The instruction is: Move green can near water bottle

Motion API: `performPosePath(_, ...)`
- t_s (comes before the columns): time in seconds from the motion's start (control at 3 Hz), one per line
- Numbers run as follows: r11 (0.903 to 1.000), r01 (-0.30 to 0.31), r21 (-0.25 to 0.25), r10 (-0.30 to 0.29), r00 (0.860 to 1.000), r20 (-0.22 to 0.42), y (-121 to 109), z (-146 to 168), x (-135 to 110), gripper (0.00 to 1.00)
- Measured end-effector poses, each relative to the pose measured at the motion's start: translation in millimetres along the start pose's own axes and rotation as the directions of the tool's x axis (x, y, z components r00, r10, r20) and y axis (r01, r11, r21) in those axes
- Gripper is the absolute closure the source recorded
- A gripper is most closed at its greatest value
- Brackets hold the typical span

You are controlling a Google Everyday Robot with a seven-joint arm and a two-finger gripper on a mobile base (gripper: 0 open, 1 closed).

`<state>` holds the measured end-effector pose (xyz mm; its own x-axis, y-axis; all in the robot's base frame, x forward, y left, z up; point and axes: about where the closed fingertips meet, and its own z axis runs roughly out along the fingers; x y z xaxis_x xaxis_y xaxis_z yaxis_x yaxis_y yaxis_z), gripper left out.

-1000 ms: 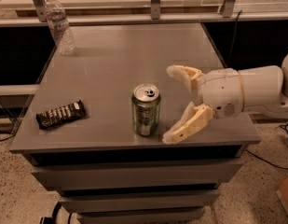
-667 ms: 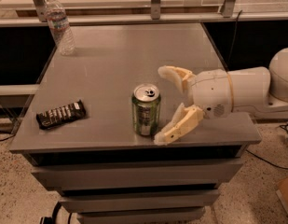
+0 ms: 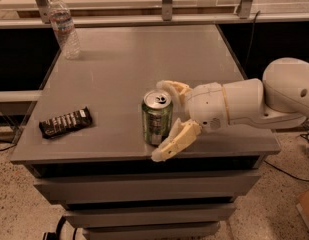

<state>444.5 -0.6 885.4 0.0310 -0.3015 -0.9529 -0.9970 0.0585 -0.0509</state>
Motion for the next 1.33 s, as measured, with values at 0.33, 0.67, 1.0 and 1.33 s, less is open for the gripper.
performPosePath(0.33,0.9992,-0.032,-0.025,0.031,0.999,-0.012,-3.4,14.9,16.5,0.19)
performPosePath(0.67,0.9969,-0.064,-0.046,0.064,0.998,-0.017,-7.6,20.7,25.5,0.43)
performPosePath(1.0,0.9949,-0.086,-0.053,0.086,0.996,-0.003,-15.2,13.7,20.7,0.65)
performPosePath(1.33,0.9958,-0.069,-0.061,0.070,0.997,0.017,-27.7,4.0,-4.0,0.89)
